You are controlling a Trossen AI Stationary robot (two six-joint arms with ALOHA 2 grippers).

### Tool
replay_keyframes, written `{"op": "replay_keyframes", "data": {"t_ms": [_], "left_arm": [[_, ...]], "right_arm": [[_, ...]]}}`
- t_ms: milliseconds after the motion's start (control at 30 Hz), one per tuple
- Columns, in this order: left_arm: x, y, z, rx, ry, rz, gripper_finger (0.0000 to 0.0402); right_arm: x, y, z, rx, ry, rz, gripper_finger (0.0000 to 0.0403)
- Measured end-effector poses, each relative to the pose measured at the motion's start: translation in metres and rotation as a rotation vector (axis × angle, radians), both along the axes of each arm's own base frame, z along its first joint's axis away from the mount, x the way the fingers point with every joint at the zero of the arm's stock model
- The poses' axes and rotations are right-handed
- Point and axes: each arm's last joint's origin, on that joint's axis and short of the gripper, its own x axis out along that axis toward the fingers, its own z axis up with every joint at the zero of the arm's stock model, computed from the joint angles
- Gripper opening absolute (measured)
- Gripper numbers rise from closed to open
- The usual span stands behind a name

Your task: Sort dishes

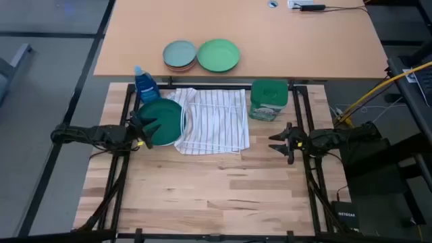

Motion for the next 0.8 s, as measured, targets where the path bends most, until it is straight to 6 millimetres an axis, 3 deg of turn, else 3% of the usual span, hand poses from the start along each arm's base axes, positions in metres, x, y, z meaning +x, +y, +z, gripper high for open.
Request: {"op": "replay_keyframes", "data": {"t_ms": [800], "left_arm": [[0.0, 0.0, 0.0, 0.0, 0.0, 0.0, 0.0153]], "right_arm": [[0.0, 0.0, -0.0001, 0.0, 0.001, 0.0, 0.0186]]}}
